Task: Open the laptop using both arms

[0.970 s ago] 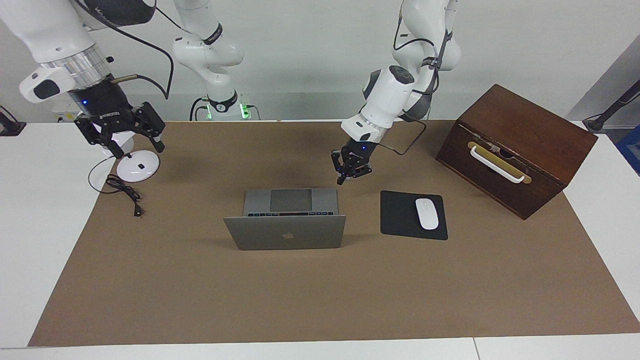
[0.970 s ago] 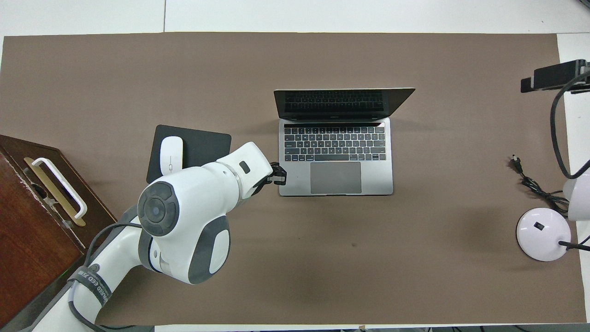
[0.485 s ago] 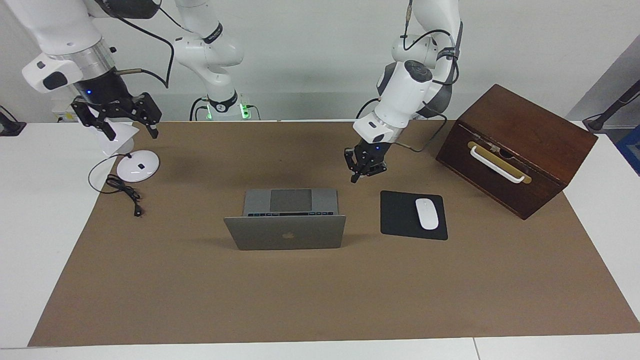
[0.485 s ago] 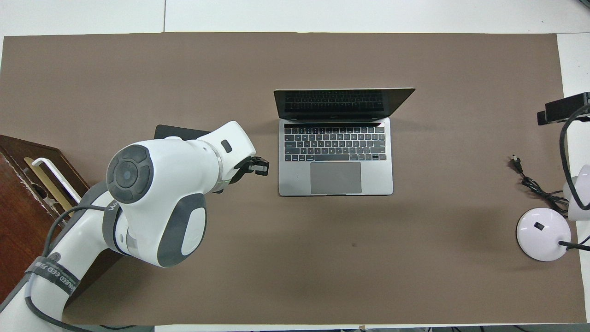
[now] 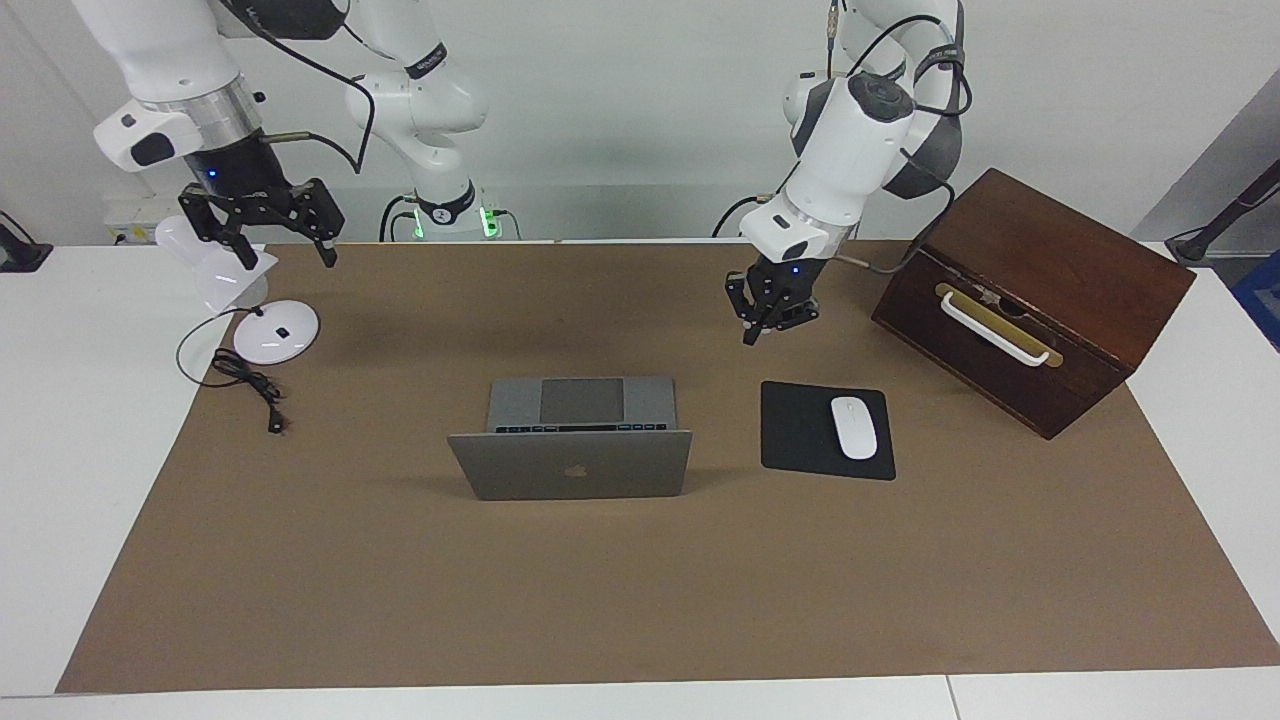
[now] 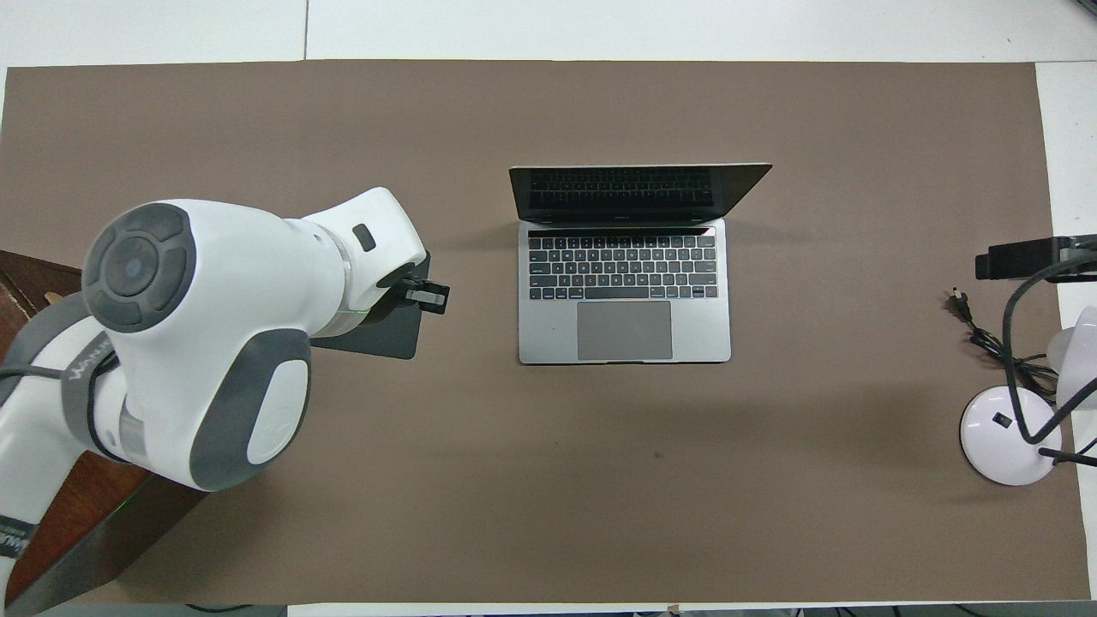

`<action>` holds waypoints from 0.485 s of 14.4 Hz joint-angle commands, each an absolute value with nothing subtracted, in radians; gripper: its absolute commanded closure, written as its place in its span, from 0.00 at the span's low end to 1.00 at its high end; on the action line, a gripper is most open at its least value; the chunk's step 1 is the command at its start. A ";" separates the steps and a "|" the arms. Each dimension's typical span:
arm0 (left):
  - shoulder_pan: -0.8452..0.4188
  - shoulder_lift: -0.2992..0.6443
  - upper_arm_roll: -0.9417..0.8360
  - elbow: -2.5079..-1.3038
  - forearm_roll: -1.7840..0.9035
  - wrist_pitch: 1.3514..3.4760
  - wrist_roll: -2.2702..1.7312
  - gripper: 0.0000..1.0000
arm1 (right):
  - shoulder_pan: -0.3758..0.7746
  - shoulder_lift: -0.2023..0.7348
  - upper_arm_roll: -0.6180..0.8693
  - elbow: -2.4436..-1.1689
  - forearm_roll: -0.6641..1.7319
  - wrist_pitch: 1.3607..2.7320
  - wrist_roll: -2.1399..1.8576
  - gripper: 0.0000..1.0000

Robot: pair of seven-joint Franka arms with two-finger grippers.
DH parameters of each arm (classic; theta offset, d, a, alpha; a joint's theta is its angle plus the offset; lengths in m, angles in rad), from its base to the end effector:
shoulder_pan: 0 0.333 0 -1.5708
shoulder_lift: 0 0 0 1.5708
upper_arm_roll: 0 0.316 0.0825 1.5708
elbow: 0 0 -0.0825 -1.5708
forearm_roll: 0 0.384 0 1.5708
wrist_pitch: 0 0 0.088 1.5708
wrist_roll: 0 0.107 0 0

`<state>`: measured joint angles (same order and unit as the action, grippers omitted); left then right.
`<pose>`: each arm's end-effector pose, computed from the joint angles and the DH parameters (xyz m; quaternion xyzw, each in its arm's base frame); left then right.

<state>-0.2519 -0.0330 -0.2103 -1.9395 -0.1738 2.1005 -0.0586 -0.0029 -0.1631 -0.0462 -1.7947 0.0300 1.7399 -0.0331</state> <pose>0.5052 -0.2623 0.5151 0.9790 -0.1634 0.0736 0.0976 0.5169 -0.0245 0.6203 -0.9983 0.0096 -0.0547 0.0164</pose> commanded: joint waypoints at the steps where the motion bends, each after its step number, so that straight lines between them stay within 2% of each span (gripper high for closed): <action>1: -0.233 -0.098 -0.216 -1.945 -0.109 2.011 -0.052 1.00 | 0.002 -0.218 -0.040 -1.891 0.011 1.813 -0.005 0.00; 7: -0.163 -0.167 -0.216 -1.942 -0.018 1.855 0.024 1.00 | 0.000 -0.190 -0.021 -1.836 0.046 1.783 0.017 0.00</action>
